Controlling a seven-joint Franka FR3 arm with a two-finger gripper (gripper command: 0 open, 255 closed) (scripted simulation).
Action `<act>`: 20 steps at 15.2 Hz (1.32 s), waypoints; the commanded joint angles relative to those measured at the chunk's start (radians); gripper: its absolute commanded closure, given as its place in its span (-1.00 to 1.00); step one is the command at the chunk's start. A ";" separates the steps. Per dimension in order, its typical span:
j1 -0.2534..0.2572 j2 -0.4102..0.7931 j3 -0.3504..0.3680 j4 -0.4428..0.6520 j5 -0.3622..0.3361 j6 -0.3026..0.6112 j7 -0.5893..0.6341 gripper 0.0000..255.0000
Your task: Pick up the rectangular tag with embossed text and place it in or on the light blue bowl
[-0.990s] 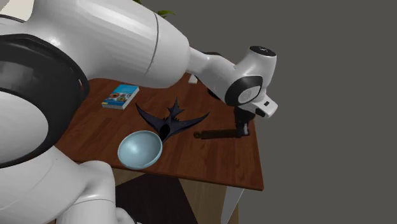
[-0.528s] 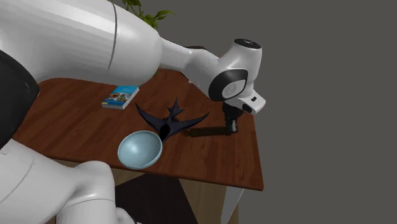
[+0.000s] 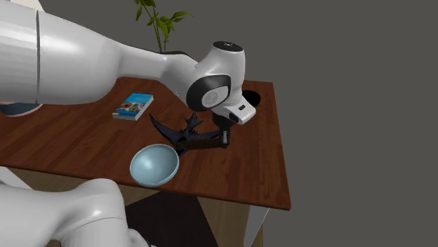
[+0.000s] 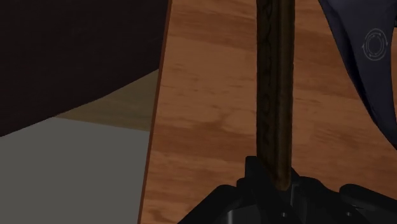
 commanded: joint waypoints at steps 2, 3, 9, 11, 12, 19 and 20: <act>0.047 -0.099 0.029 -0.072 0.043 -0.021 0.043 1.00; 0.063 -0.130 0.040 -0.092 0.057 -0.030 0.059 1.00; 0.177 -0.308 0.111 -0.186 0.148 -0.100 0.171 1.00; 0.219 -0.361 0.139 -0.207 0.180 -0.126 0.215 1.00; 0.241 -0.385 0.154 -0.216 0.196 -0.139 0.239 1.00; 0.267 -0.370 0.197 -0.284 0.240 -0.055 0.248 1.00; 0.268 -0.363 0.203 -0.293 0.246 -0.039 0.247 1.00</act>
